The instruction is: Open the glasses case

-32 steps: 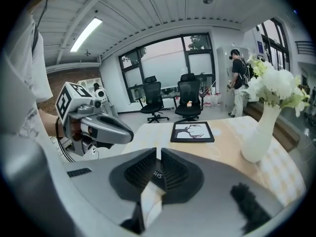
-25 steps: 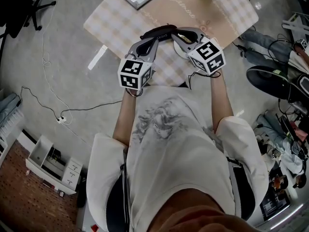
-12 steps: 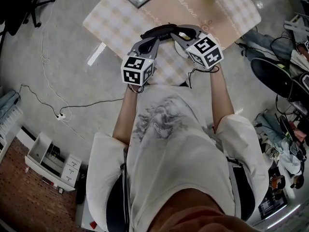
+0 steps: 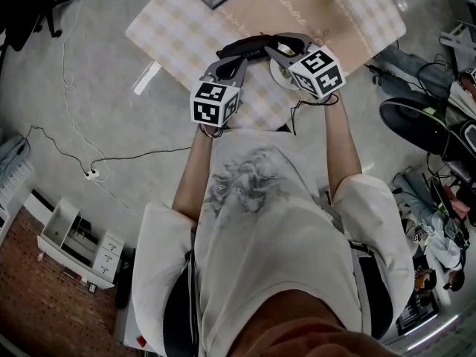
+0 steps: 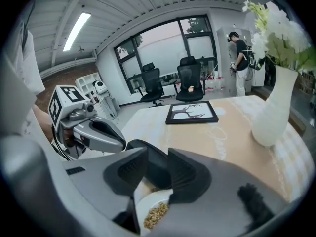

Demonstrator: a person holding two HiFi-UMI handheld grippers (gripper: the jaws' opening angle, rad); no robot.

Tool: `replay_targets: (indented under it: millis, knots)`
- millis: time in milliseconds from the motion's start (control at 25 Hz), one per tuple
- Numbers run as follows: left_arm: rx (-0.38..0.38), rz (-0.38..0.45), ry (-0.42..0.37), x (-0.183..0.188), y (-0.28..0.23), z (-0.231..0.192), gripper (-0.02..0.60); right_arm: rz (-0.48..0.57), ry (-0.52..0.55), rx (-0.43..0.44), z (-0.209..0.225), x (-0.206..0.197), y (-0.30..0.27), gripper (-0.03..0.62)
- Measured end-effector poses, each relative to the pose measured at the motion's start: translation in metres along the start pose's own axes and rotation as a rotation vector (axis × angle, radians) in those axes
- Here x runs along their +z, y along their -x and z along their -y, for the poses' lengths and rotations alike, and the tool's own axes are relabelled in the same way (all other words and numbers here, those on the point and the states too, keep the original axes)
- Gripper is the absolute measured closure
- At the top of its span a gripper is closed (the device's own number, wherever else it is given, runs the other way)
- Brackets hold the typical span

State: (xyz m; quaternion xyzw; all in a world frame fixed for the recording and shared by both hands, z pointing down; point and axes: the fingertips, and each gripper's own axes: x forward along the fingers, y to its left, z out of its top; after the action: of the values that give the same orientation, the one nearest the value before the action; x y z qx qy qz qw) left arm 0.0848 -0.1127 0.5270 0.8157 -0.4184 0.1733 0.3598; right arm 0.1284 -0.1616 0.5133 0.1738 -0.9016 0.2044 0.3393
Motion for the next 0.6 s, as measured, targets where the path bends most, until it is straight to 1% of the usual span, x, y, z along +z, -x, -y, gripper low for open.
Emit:
replay_targets:
  millis: [120, 200, 360, 600]
  knots:
    - [0.000, -0.008, 0.004, -0.002, -0.002, -0.001, 0.578, 0.003, -0.012, 0.007, 0.006, 0.001, -0.001, 0.450]
    - [0.001, -0.013, 0.008, -0.004, -0.003, -0.002, 0.578, -0.019, -0.007, 0.023, 0.007, -0.003, -0.004, 0.427]
    - [0.003, -0.020, 0.014, -0.007, -0.005, -0.003, 0.578, -0.059, -0.002, 0.059, 0.006, -0.011, -0.011, 0.402]
    - [0.008, -0.031, 0.021, -0.012, -0.006, -0.006, 0.578, -0.075, -0.025, 0.090, 0.010, -0.018, -0.021, 0.372]
